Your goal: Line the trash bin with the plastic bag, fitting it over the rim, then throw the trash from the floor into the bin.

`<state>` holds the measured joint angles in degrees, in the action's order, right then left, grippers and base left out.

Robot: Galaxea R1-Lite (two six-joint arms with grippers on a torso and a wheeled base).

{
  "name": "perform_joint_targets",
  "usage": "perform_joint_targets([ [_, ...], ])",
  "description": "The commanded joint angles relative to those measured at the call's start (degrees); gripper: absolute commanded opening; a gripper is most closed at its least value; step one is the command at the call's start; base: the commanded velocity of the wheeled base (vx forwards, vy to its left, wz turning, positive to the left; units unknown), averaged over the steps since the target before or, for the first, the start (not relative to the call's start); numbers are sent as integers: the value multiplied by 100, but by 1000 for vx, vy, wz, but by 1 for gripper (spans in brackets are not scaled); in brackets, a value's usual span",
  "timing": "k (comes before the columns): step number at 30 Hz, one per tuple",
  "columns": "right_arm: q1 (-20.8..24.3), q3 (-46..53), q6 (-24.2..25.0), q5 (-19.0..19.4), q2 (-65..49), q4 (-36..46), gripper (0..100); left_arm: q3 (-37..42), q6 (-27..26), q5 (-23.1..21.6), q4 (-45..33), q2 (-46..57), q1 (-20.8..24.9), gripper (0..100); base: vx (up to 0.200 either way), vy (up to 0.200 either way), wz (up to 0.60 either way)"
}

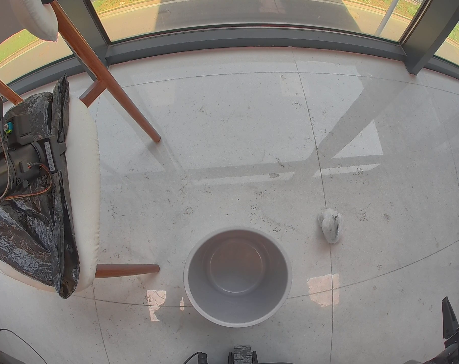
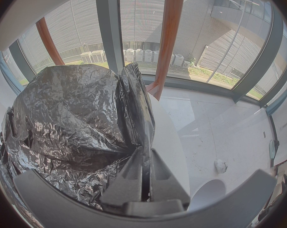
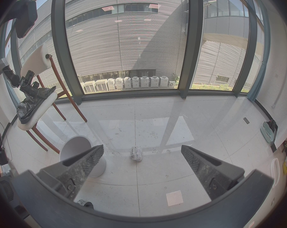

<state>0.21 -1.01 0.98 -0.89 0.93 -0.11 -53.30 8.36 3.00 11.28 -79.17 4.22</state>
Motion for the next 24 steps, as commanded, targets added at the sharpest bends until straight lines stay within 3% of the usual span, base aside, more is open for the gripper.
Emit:
perform_joint_targets([
  [1,-3,101,-1,1,-75,-7,100,4,7,-1,-38,59,0,0,0,0,0],
  [10,6,101,-1,1,-75,2,100,83,227,-555,-82,147,35,0,0,0,0],
  [13,6,101,-1,1,-75,-7,100,153,667,-1214,-91,279,26,0,0,0,0],
  [17,-3,101,-1,1,-75,-7,100,250,1185,-1609,-82,296,18,0,0,0,0],
  [24,-3,101,-1,1,-75,-7,100,390,2574,-2559,-73,393,26,0,0,0,0],
])
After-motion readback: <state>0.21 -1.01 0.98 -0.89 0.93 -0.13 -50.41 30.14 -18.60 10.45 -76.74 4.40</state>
